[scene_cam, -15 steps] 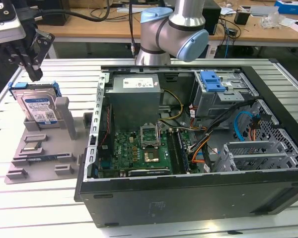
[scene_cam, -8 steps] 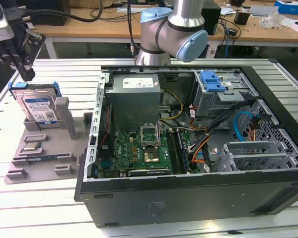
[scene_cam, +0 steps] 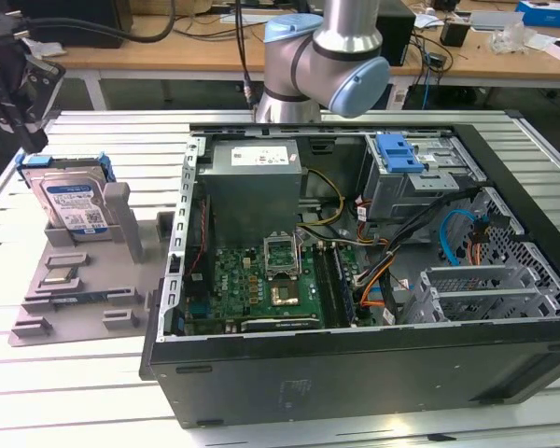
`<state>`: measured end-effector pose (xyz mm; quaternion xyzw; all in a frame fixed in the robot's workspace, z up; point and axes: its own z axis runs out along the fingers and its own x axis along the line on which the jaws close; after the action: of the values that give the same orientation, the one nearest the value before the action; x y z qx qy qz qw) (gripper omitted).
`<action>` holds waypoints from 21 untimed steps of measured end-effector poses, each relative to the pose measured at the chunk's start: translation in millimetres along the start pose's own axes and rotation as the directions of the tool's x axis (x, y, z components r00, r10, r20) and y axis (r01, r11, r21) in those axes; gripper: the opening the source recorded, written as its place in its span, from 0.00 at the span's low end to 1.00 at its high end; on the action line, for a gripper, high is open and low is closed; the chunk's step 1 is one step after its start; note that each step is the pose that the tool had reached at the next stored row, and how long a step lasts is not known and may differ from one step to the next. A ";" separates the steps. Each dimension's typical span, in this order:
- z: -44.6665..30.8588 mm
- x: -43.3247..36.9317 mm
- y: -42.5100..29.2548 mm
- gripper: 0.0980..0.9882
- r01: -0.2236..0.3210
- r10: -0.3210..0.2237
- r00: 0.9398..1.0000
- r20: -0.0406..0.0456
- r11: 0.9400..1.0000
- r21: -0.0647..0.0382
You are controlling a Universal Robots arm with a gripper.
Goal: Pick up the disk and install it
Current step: 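Reach for the disk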
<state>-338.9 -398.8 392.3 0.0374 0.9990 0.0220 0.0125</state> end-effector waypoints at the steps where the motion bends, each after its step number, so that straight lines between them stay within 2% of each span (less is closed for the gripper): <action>1: 0.0 3.4 -0.3 0.01 0.000 0.000 1.000 0.000 1.000 0.000; 11: 0.3 29.8 -2.2 0.01 0.000 0.000 1.000 0.000 1.000 0.000; 15: 2.1 42.3 -3.2 0.01 0.000 0.000 1.000 0.000 1.000 0.000; 21: 5.4 55.8 -2.8 0.01 0.000 0.000 1.000 0.000 1.000 0.001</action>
<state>-394.7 -397.1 385.5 0.0374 0.9990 0.0215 0.0125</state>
